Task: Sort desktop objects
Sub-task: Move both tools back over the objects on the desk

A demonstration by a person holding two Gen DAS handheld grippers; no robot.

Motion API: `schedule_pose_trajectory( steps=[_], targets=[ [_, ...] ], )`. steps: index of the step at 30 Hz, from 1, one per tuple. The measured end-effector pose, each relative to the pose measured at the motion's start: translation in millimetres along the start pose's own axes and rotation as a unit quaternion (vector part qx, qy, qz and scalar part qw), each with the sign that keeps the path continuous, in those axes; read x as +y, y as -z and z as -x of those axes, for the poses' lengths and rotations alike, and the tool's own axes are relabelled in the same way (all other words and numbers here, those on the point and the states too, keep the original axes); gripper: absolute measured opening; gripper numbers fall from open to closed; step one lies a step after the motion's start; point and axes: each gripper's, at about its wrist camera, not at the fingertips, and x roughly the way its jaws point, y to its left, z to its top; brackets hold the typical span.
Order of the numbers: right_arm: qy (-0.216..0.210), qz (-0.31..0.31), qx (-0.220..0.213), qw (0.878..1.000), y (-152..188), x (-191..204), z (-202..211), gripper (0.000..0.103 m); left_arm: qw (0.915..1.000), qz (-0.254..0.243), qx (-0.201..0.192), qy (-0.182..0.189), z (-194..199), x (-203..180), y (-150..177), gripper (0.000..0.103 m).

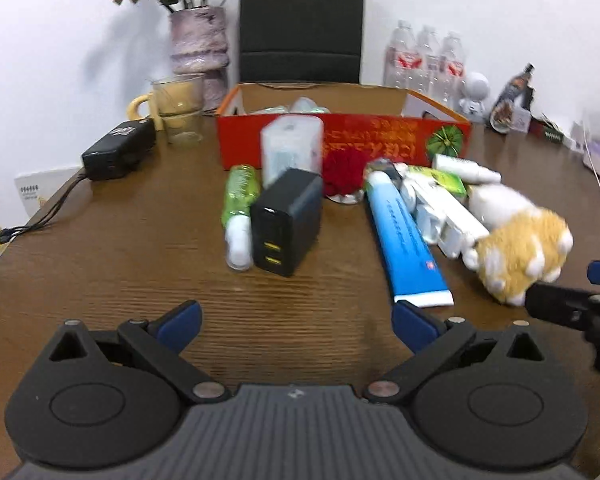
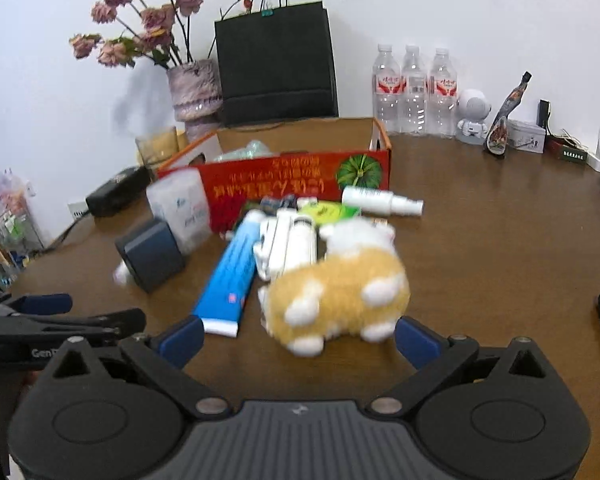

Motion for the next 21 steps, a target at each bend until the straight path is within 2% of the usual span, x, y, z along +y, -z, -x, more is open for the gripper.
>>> schedule_pose_trajectory(
  steps=[6,21],
  targets=[
    [0.029,0.011,0.005,1.000,14.7,4.6,-28.4,0.102,0.9999,-0.011,0.001,-0.013,-11.7,-4.8,12.5,0.103],
    [0.039,0.030,0.021,0.999,19.4,10.4,-41.1,0.103,0.9999,0.011,-0.001,-0.011,-15.4,1.3,17.8,0.103]
  ],
)
